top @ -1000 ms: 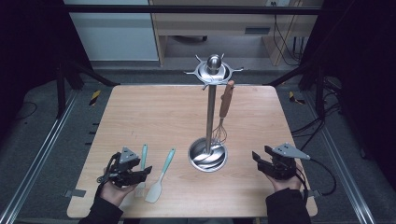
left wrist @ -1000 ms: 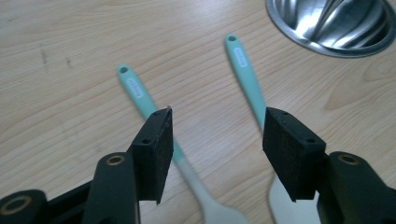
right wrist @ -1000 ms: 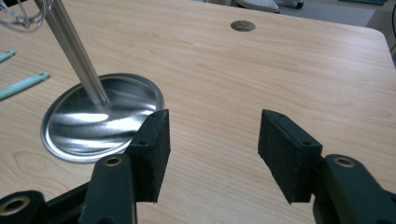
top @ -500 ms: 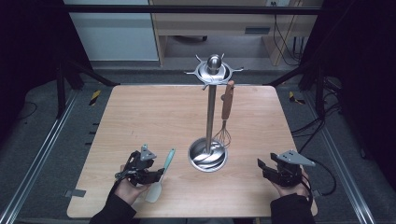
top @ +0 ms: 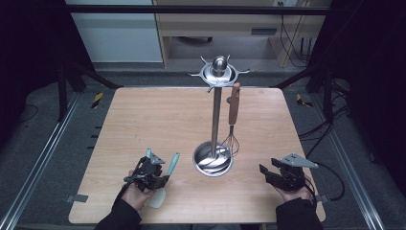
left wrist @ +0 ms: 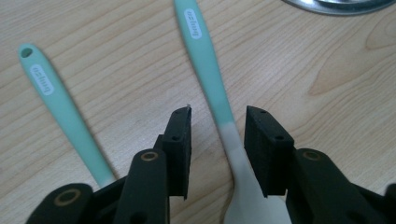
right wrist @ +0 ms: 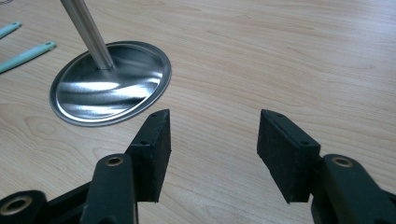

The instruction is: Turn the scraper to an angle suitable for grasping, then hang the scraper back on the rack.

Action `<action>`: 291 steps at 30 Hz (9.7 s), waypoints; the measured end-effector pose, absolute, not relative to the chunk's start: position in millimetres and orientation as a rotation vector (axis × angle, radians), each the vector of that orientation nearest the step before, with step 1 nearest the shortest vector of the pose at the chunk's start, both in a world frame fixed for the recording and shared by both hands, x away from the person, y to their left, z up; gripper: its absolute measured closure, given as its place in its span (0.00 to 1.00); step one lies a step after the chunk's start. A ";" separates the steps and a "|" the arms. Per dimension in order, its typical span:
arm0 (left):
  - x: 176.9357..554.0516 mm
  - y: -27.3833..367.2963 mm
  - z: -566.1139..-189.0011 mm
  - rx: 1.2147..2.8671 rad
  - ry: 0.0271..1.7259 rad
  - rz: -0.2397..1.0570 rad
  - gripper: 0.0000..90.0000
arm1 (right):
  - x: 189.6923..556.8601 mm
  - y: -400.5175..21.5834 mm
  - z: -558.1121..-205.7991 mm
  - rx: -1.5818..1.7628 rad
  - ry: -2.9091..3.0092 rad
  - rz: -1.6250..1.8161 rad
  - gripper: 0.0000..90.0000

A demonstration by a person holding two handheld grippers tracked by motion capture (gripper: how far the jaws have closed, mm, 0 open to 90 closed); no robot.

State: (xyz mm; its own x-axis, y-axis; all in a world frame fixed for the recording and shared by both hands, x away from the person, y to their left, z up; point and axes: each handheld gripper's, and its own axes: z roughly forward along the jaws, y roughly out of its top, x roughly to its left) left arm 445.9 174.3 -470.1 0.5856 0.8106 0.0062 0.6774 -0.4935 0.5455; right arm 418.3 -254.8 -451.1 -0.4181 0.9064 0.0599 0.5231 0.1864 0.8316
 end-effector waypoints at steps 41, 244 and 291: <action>448.2 166.9 -475.7 2.377 1.165 0.337 0.87 | 420.1 -254.0 -452.6 1.338 2.048 1.109 0.50; 374.5 122.6 -269.0 1.681 0.674 0.701 0.89 | 424.4 -256.2 -456.7 1.328 2.082 1.054 0.48; 415.1 91.2 -295.2 1.636 0.694 0.743 0.89 | 424.9 -256.3 -456.4 1.325 2.080 1.058 0.48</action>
State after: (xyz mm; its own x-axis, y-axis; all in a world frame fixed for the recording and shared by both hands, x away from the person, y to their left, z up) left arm 415.1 91.2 -295.2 0.6246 0.7740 0.1039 0.0508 -0.1730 0.9836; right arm 424.9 -256.3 -456.4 -0.4348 0.9001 0.0265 0.5515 0.2429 0.7981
